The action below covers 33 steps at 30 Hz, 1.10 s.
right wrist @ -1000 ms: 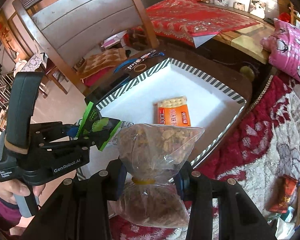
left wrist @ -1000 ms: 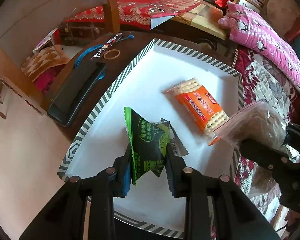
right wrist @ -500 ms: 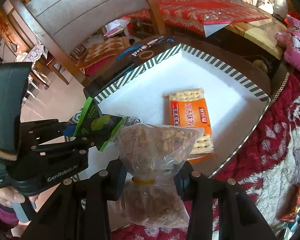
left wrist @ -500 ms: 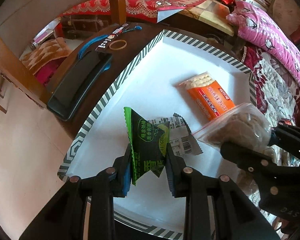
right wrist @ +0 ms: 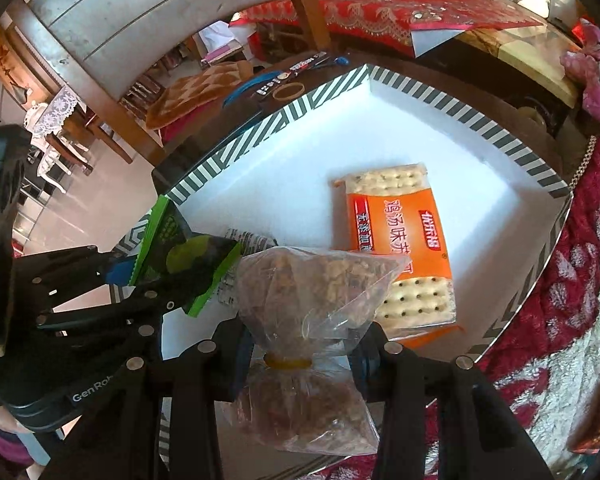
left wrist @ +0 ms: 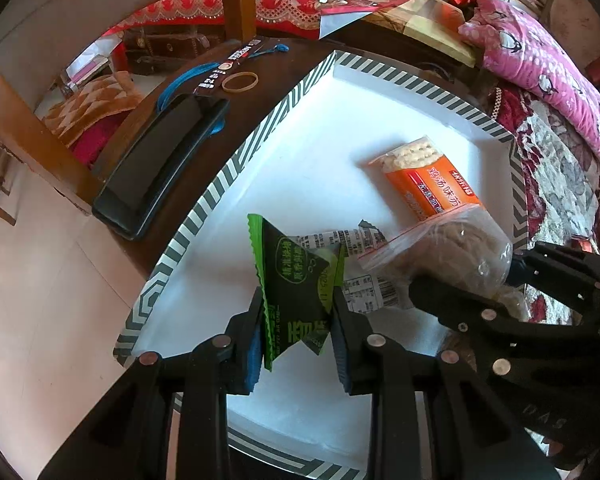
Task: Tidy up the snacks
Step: 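Carry the green sachet and nut bag over the tray and release them, then move both grippers back toward the remaining snacks on the bedspread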
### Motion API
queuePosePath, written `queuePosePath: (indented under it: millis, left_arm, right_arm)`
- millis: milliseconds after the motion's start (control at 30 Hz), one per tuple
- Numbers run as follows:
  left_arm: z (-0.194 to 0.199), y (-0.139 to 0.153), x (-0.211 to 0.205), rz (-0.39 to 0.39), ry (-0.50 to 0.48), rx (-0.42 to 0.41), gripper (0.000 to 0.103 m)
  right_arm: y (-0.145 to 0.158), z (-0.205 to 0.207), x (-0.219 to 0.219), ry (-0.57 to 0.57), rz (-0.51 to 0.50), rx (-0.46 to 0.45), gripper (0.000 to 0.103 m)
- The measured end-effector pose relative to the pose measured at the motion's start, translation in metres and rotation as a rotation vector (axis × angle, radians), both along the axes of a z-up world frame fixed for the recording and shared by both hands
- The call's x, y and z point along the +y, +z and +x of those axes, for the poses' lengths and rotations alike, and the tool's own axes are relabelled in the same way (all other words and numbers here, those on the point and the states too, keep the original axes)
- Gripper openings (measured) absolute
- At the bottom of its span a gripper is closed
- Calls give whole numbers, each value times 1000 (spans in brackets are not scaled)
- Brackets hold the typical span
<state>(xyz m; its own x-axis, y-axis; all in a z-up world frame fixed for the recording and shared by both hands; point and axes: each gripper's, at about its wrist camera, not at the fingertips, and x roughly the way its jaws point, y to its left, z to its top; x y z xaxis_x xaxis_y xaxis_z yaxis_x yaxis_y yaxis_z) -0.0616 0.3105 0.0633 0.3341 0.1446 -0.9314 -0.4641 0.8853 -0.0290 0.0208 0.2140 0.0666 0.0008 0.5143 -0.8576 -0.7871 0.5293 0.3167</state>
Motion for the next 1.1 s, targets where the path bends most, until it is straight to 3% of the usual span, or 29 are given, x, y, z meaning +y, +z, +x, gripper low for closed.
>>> queuePosePath:
  millis: [333,633,1100]
  left_arm:
    - [-1,0,-1,5,6,6,35]
    - [-5,11,-4,25,17,-15,61]
    - [-10,45,-22,97,2,-81,75]
  right_arm:
    - [6,-1,-7,-20,21,-5,57]
    - [19,0,-17,-45,53,-10,61]
    - [42,-2,-49,-93,109,-35,68]
